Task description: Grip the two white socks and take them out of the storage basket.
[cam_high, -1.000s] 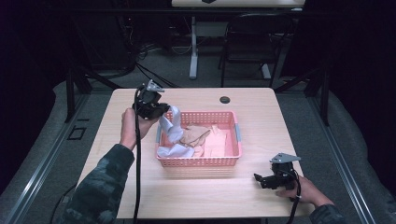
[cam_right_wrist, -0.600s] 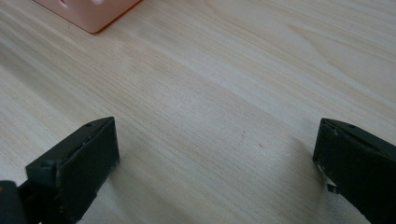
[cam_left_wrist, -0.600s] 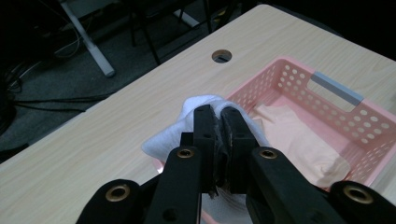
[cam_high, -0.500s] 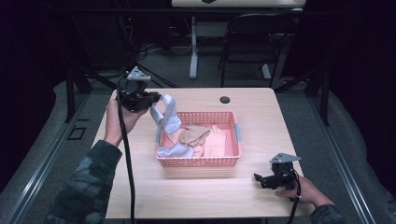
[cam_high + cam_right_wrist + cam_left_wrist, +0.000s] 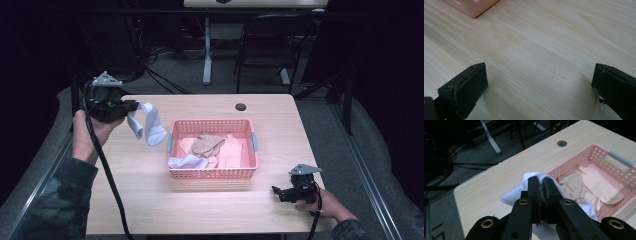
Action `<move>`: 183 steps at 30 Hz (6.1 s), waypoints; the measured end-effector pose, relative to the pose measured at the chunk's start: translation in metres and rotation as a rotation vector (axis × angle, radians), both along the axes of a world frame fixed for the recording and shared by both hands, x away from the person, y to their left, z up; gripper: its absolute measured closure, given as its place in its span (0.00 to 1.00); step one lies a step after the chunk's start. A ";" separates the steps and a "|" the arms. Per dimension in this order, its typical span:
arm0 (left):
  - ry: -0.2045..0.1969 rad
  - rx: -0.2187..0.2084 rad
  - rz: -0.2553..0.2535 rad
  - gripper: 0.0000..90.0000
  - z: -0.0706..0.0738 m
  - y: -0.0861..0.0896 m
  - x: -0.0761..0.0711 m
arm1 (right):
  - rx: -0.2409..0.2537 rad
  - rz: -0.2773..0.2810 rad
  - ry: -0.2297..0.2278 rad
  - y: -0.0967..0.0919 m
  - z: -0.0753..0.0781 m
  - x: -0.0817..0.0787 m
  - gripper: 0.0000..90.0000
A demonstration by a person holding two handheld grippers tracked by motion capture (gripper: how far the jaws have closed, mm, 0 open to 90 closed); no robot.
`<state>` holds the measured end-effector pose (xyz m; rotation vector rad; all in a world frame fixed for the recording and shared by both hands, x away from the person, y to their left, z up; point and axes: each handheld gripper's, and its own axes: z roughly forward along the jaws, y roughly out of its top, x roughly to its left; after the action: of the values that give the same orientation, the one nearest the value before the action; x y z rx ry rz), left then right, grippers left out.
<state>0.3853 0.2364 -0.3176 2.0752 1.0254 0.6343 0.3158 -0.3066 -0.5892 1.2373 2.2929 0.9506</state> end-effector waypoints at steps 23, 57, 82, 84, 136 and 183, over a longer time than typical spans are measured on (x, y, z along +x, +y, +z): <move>0.255 -0.017 0.190 0.95 -0.125 0.102 -0.013 | -0.001 0.000 -0.001 0.000 0.000 0.000 0.00; 0.335 -0.113 0.165 0.13 -0.166 0.077 -0.018 | -0.002 -0.002 0.000 0.000 0.000 0.000 0.00; 0.305 -0.005 -0.128 0.00 -0.125 -0.041 0.006 | -0.002 -0.001 -0.001 0.000 0.000 0.000 0.00; 0.307 -0.004 -0.149 0.00 -0.124 -0.043 0.007 | -0.002 -0.001 0.000 0.000 0.000 0.000 0.00; 0.591 0.210 -0.292 0.85 -0.175 -0.113 0.034 | -0.002 -0.001 0.000 0.000 0.000 0.000 0.00; 0.363 0.140 -0.189 0.95 -0.038 -0.104 0.080 | -0.005 -0.001 0.003 0.000 0.000 0.000 0.00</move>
<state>0.4658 0.1321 -0.3558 2.4353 0.9853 0.2427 0.3157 -0.3067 -0.5890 1.2386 2.2949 0.9432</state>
